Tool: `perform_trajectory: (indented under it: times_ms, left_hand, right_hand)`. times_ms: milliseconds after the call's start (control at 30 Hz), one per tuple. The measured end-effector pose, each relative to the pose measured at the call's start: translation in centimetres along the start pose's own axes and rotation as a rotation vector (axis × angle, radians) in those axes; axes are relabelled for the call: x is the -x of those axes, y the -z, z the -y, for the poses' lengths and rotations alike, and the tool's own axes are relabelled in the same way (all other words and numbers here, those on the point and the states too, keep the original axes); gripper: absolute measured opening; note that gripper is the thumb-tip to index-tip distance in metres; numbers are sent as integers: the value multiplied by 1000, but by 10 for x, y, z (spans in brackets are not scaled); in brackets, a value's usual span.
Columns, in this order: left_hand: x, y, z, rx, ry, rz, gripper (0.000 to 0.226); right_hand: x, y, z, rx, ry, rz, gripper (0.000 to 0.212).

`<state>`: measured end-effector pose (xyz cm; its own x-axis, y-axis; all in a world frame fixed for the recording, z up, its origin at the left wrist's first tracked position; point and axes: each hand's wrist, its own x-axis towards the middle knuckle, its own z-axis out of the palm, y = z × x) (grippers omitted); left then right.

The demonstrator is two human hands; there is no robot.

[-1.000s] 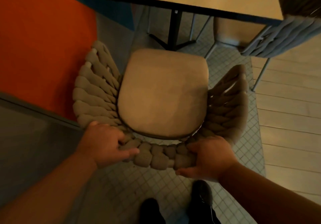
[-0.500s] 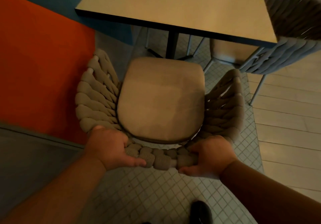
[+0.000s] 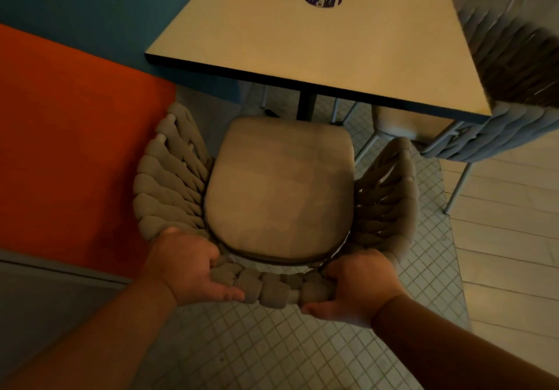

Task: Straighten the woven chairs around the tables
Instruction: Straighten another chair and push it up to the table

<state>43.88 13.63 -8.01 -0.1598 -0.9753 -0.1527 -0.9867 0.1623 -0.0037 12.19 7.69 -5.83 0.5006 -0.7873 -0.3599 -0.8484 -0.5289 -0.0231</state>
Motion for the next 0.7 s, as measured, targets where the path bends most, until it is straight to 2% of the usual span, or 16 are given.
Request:
perform_trajectory:
  times_ms: [67,233,300,367,433,533,700]
  left_hand:
    - [-1,3,-1,-3,12,26,95]
    - [-3,22,-11,0,161,291,120]
    - [4,31,-17,77,227,303,127]
    - [12,44,-22,181,283,218,129]
    - [24,62,-23,263,308,100,129]
    - [37,101,-21,271,334,-56,129]
    - [50,210,-6,257,382,-215,126]
  right_hand:
    - [-1,-1,0,-10,-7,7,92]
    - [-4,7,0,-41,-7,74,89]
    - [-2,13,-4,-137,-23,142,87]
    - [1,21,-7,-389,-96,130,92]
    - [9,36,-10,-535,-179,-27,109]
    - [27,73,-16,-442,-180,-239,122]
    - [56,170,-15,-385,-154,-324,128]
